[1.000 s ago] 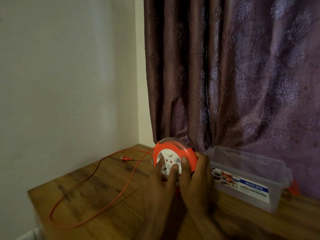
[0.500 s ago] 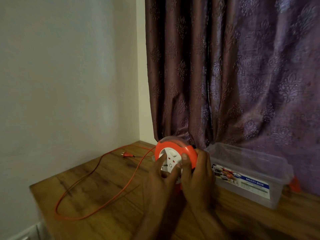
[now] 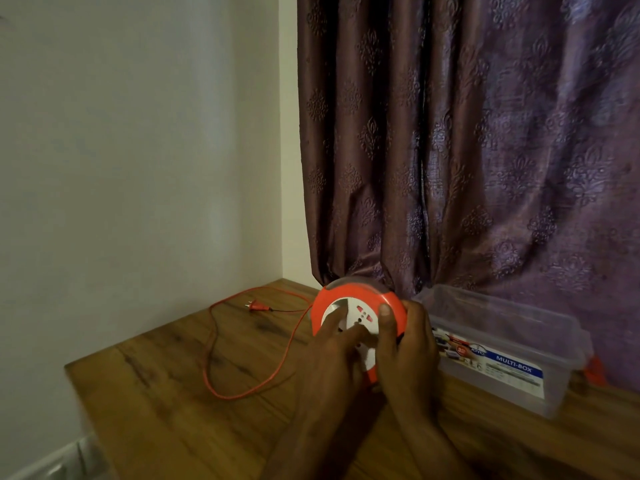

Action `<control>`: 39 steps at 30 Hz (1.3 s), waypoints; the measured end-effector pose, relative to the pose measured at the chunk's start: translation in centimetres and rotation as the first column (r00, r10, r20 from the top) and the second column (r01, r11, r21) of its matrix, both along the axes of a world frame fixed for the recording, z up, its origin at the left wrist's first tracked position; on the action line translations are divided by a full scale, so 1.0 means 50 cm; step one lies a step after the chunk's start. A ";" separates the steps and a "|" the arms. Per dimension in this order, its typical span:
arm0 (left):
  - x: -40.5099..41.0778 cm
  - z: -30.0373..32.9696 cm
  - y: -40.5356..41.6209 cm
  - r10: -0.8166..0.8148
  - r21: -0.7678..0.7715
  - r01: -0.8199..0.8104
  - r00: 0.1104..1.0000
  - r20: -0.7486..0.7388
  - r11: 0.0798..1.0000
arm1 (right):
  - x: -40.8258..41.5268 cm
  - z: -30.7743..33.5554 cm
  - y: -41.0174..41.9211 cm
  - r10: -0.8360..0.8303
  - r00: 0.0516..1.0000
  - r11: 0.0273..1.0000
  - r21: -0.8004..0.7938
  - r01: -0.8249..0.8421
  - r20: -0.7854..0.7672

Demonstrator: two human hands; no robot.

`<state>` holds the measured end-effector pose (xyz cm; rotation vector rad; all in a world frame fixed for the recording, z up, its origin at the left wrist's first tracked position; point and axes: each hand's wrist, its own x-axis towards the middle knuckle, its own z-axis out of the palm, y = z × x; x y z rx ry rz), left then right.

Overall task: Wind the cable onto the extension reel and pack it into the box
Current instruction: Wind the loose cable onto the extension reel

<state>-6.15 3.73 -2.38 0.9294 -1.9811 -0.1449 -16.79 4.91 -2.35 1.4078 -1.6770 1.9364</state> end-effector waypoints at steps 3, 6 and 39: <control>0.002 -0.002 0.000 -0.019 -0.043 0.015 0.995 -0.094 0.999 | -0.001 0.006 0.000 0.011 1.000 1.000 -0.007 -0.011 0.005; 0.009 -0.003 -0.005 0.009 -0.073 -0.033 0.951 -0.310 0.997 | 0.000 0.011 0.001 0.001 0.999 1.000 -0.020 0.000 0.043; 0.003 -0.001 -0.001 0.033 0.006 -0.032 0.999 -0.024 0.999 | 0.007 0.007 0.004 0.006 0.996 0.999 -0.044 -0.002 0.084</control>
